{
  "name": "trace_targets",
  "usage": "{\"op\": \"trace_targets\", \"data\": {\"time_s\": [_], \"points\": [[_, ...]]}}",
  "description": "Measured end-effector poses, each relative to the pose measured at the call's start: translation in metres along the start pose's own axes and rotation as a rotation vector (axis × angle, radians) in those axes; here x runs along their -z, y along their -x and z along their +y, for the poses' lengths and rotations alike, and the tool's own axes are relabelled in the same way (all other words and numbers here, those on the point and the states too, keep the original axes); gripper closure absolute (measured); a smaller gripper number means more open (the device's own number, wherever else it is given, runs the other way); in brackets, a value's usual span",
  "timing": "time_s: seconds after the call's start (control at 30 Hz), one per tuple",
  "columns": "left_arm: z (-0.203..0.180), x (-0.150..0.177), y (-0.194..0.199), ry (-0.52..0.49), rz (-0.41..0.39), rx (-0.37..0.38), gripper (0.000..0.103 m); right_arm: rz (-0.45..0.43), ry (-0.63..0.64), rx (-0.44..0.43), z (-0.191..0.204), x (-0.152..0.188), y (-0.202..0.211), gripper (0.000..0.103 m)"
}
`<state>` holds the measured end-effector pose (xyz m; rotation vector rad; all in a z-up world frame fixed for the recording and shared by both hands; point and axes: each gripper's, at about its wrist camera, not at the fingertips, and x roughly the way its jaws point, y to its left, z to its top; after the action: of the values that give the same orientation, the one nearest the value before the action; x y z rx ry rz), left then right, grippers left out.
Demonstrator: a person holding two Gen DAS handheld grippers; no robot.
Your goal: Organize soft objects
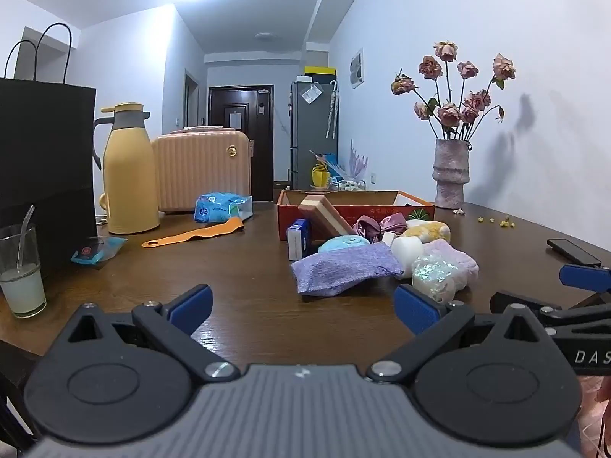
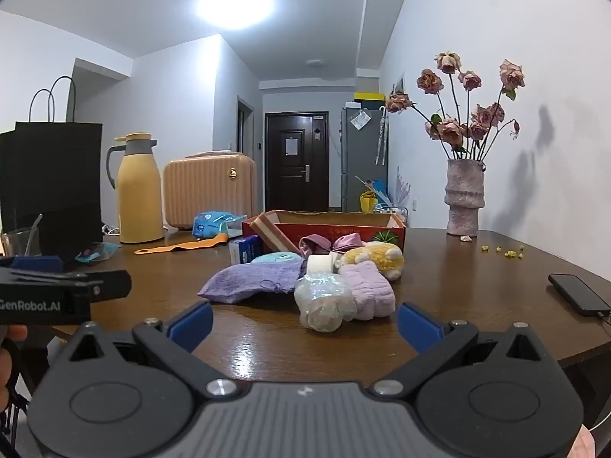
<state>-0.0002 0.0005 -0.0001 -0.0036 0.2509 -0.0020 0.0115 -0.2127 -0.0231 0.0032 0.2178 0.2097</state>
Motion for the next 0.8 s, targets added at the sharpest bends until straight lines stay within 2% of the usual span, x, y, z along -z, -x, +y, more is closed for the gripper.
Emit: {"op": "trace_targets", "data": {"time_s": [0.8], "points": [[-0.0043, 0.0006, -0.0014, -0.027, 0.005, 0.010, 0.000, 0.004, -0.023, 0.000, -0.0050, 0.0000, -0.0032, 0.000]]}}
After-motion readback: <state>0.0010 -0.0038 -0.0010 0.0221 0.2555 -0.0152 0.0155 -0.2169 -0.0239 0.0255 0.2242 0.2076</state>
